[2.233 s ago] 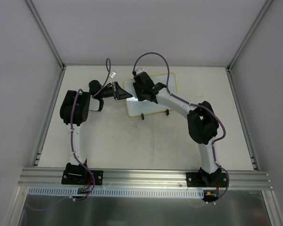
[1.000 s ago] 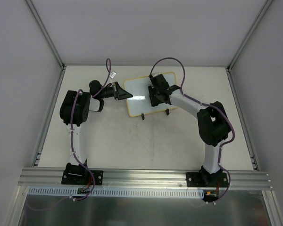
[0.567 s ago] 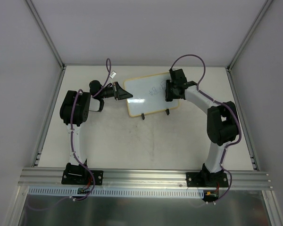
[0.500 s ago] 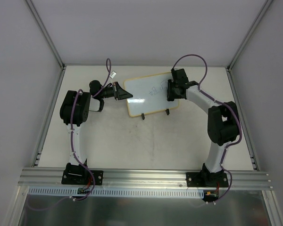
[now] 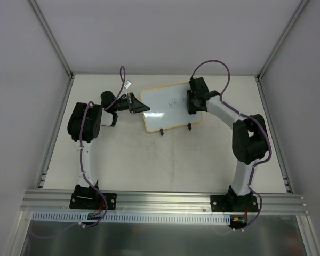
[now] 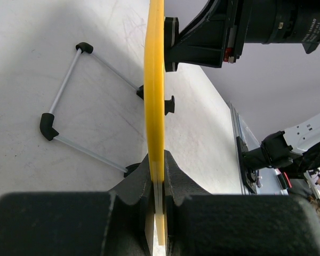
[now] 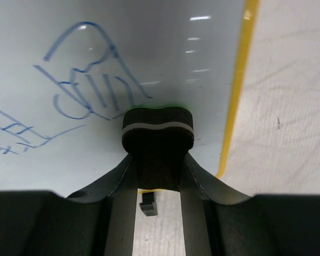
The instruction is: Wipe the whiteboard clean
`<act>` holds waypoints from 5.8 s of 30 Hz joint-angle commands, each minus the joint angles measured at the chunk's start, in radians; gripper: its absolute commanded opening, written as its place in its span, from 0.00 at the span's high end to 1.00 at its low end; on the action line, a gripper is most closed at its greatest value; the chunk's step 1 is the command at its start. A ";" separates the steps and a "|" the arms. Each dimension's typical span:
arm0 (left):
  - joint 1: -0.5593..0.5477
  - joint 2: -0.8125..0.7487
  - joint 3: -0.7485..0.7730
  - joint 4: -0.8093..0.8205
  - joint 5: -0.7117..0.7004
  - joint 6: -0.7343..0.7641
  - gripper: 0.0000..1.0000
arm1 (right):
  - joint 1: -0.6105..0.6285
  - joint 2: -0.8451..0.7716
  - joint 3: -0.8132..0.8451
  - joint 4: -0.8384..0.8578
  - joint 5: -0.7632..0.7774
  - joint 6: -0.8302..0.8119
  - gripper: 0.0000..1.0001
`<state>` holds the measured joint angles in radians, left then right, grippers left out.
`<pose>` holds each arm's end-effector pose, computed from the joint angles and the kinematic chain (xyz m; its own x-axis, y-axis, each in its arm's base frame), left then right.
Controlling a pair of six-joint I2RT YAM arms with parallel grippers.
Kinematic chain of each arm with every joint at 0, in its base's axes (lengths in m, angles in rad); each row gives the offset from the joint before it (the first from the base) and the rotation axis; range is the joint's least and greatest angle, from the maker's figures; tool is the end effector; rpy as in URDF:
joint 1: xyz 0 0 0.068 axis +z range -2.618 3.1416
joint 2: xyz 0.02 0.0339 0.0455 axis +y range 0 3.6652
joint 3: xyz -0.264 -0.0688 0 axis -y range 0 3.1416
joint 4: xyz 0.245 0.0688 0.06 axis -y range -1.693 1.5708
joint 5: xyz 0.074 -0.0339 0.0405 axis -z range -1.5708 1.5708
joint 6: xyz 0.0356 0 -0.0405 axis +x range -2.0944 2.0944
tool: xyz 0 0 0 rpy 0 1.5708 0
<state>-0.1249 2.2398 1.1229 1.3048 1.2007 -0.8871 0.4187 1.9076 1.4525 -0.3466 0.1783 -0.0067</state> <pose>0.4229 -0.0866 0.1429 -0.6224 -0.2045 -0.7556 0.7462 0.1366 -0.6516 0.3950 0.1689 0.2305 -0.6545 -0.2985 -0.6946 -0.2918 0.9473 -0.1321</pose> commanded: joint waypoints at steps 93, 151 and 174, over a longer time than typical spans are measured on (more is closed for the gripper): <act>-0.024 -0.045 -0.017 0.083 0.091 0.088 1.00 | 0.198 0.163 0.307 -0.040 -0.145 -0.058 1.00; -0.033 -0.057 -0.018 0.050 0.092 0.120 1.00 | 0.093 0.226 0.454 -0.127 -0.152 -0.072 1.00; -0.032 -0.057 -0.021 0.056 0.092 0.120 1.00 | 0.174 0.231 0.390 -0.134 -0.143 -0.046 1.00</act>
<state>-0.1295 2.2284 1.1137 1.2930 1.1954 -0.8639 0.6529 2.1384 1.8824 -0.4976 -0.0006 -0.0601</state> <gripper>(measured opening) 0.041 0.350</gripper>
